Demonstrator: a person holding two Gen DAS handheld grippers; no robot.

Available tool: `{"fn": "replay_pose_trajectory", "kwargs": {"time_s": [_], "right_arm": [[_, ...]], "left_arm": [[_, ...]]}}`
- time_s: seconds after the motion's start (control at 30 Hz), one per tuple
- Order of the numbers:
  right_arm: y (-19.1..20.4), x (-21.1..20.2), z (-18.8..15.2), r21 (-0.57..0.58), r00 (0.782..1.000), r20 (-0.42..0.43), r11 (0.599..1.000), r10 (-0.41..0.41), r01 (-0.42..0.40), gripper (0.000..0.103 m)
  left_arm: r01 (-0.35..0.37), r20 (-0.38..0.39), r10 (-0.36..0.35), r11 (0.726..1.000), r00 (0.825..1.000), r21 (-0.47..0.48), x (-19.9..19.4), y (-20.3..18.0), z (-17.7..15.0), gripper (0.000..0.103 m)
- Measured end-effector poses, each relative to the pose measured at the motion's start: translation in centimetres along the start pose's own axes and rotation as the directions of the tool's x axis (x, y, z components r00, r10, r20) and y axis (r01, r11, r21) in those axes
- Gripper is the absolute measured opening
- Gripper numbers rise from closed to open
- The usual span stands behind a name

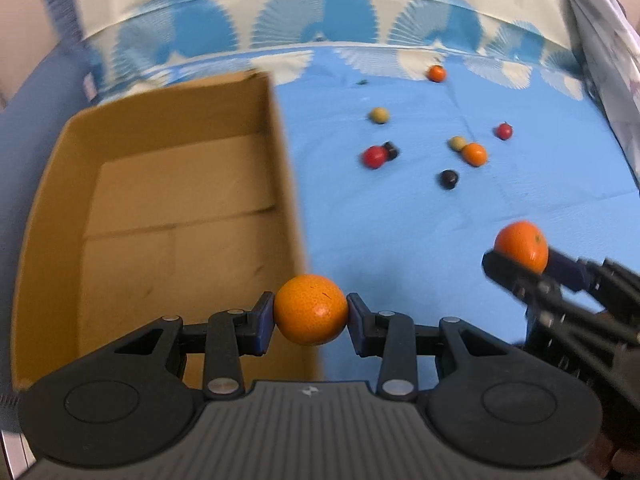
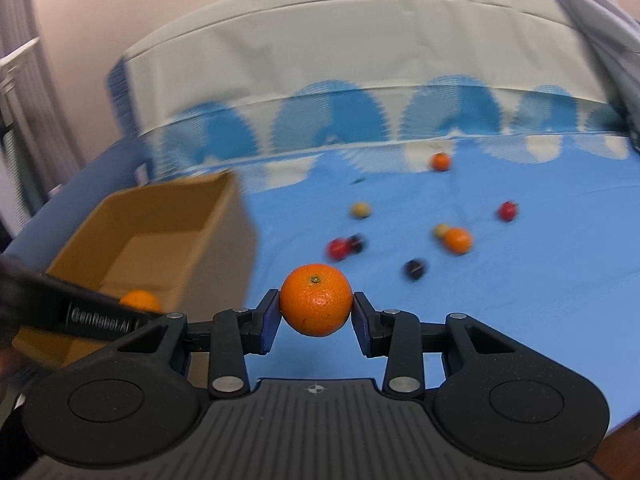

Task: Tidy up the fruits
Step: 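Carry both held oranges over the cardboard box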

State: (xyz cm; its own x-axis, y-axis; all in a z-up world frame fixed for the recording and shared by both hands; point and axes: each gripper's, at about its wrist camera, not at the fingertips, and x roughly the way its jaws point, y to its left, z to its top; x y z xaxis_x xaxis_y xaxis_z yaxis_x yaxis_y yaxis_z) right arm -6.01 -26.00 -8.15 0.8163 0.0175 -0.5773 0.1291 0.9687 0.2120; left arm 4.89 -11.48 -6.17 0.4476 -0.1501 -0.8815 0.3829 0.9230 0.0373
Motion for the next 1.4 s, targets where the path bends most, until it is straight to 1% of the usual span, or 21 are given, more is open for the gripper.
{"fn": "replay_pose_trajectory", "kwargs": {"time_s": [0.13,0.3,0.47,0.67,1.0,1.2,1.4], "right_arm": [[4.4,-1.4,-1.1,-0.053,0.998,-0.028,0.997,0.047,-0.049,0.04],[8.5,-2.2,-1.6,-0.109,0.995,-0.046,0.99,0.083,-0.088,0.04],[11.5,-2.1,-1.3,-0.151,0.993,-0.052,0.982,0.103,-0.11,0.04],[13.5,-1.1,-0.6,-0.187,0.99,-0.06,0.973,0.125,-0.134,0.04],[15.6,3.0,0.3,-0.233,0.987,-0.086,0.961,0.135,-0.152,0.04],[16.1,6.5,0.4,-0.249,0.986,-0.117,0.958,0.115,-0.141,0.04],[16.8,9.7,0.0,-0.283,0.982,-0.168,0.95,0.09,-0.135,0.04]], "left_arm": [[-0.01,0.003,0.011,0.998,1.0,-0.057,-2.4,3.9,-2.6,0.042],[-0.021,0.023,0.023,0.993,0.999,-0.117,-4.5,7.7,-4.7,0.042],[-0.024,0.037,0.031,0.987,0.999,-0.16,-5.3,10.5,-5.2,0.042],[-0.036,0.05,0.045,0.983,0.998,-0.177,-5.3,12.4,-4.9,0.042],[-0.064,0.033,0.072,0.98,0.997,-0.191,-2.8,14.5,-3.4,0.042],[-0.098,0.017,0.103,0.978,0.995,-0.182,-0.1,15.5,-2.1,0.042],[-0.141,-0.002,0.143,0.976,0.99,-0.166,2.8,16.3,-1.1,0.042]]}}
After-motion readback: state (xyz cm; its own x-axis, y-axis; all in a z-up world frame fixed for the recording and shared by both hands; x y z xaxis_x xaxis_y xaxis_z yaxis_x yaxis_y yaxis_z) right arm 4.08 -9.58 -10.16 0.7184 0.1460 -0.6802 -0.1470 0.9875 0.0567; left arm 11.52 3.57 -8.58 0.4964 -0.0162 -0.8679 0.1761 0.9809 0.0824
